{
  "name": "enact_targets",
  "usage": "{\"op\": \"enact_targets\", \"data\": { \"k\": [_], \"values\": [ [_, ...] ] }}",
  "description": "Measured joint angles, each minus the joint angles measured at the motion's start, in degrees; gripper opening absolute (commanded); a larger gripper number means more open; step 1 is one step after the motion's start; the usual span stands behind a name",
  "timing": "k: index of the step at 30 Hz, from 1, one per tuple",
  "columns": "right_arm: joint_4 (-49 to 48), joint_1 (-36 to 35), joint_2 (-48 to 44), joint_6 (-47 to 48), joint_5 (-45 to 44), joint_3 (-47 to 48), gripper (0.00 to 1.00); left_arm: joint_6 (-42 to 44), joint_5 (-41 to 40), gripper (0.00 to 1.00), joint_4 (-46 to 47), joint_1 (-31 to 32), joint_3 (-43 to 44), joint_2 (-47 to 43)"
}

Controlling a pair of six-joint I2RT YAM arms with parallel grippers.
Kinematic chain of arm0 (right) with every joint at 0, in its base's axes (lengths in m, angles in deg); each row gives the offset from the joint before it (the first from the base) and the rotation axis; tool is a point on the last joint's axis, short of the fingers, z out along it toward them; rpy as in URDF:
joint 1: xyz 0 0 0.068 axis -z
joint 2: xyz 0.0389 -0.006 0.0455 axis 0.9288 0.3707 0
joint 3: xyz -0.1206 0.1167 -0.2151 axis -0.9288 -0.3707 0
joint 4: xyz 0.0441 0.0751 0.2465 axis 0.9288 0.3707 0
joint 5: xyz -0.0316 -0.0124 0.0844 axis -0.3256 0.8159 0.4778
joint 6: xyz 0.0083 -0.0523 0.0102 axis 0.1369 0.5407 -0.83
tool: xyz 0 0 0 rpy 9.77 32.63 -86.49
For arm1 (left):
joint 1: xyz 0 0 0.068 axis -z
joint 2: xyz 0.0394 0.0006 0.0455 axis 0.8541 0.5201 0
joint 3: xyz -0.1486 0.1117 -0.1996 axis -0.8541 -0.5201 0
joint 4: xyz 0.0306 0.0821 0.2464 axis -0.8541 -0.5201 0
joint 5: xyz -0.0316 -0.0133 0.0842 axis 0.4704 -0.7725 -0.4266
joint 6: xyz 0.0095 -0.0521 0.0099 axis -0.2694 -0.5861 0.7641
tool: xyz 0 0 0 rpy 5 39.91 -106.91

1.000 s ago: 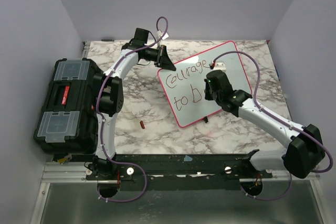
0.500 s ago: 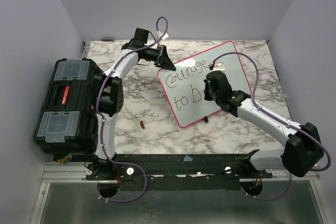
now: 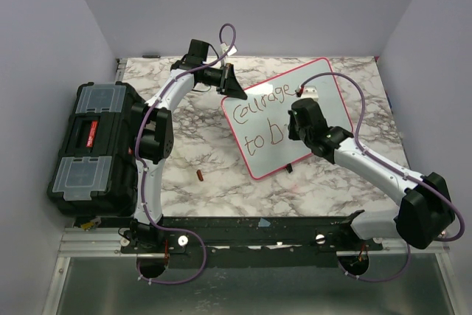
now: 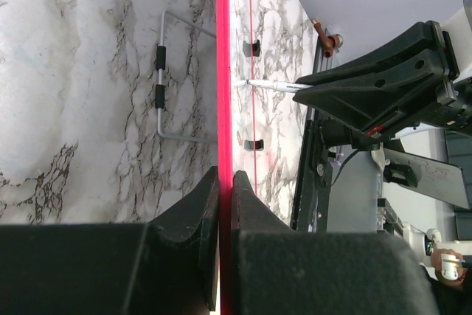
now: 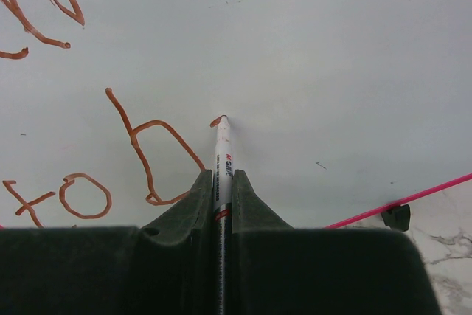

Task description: Write a sentence on the whiteboard

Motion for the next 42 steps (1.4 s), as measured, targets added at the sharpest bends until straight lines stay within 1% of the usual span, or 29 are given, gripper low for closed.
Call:
{"op": "enact_targets", "data": {
  "k": [21, 35, 42],
  "values": [
    [-0.3, 0.5, 1.6, 2.1, -0.5, 2.1, 0.01, 0.0, 0.0, 0.00, 0.0, 0.0, 0.0, 0.0],
    [-2.8, 0.5, 1.6, 2.1, 3.2, 2.0, 0.01, 0.0, 0.0, 0.00, -0.1, 0.0, 0.0, 0.0],
    [-3.7, 0.5, -0.4, 1.8, 5.2, -0.8, 0.01, 0.0, 0.0, 0.00, -0.1, 0.0, 0.0, 0.0]
  ]
}}
